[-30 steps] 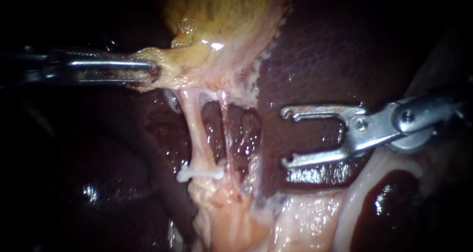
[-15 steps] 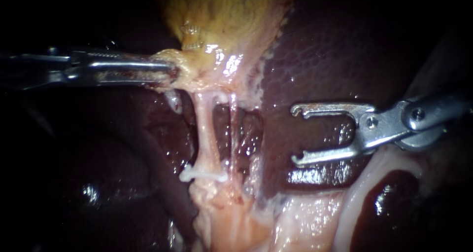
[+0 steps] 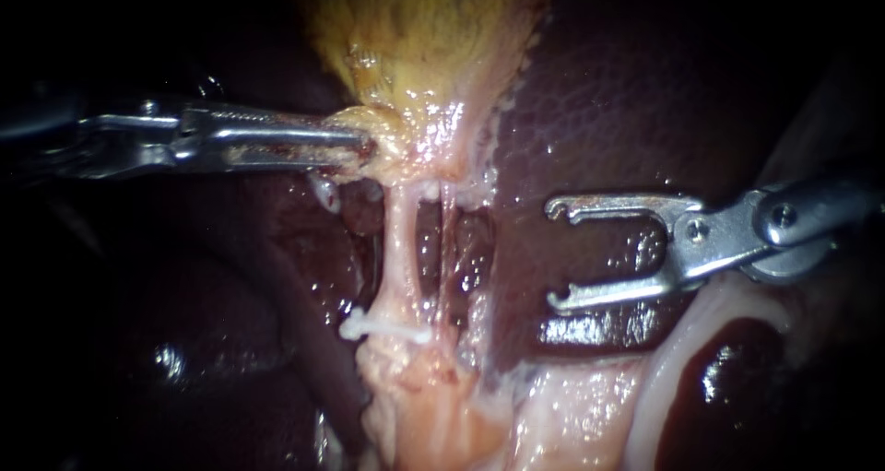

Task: Going back first clip left tube

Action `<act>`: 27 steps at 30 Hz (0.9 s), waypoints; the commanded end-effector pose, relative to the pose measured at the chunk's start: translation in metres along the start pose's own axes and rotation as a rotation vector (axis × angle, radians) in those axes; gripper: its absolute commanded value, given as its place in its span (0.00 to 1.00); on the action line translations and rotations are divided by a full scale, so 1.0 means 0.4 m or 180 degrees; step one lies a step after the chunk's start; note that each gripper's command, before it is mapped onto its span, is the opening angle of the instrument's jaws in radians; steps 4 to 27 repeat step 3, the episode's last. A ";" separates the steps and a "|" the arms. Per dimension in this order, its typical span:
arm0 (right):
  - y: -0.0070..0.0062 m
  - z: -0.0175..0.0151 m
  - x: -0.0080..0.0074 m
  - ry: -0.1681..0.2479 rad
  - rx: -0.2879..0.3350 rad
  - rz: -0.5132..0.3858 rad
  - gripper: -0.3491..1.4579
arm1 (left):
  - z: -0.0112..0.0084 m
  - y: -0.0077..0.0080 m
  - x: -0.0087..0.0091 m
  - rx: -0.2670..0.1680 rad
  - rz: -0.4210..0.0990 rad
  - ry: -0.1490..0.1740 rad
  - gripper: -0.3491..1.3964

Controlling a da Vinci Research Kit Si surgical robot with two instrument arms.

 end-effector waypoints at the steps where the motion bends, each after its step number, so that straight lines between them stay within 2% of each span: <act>1: 0.0000 0.0000 0.0000 0.0000 0.0000 0.0000 0.47 | -0.0001 0.0000 0.0000 -0.0001 -0.0001 -0.0001 0.00; 27: 0.0000 0.0000 0.0000 0.0002 0.0009 0.0001 0.47 | -0.0003 -0.0001 0.0001 -0.0002 -0.0001 -0.0001 0.00</act>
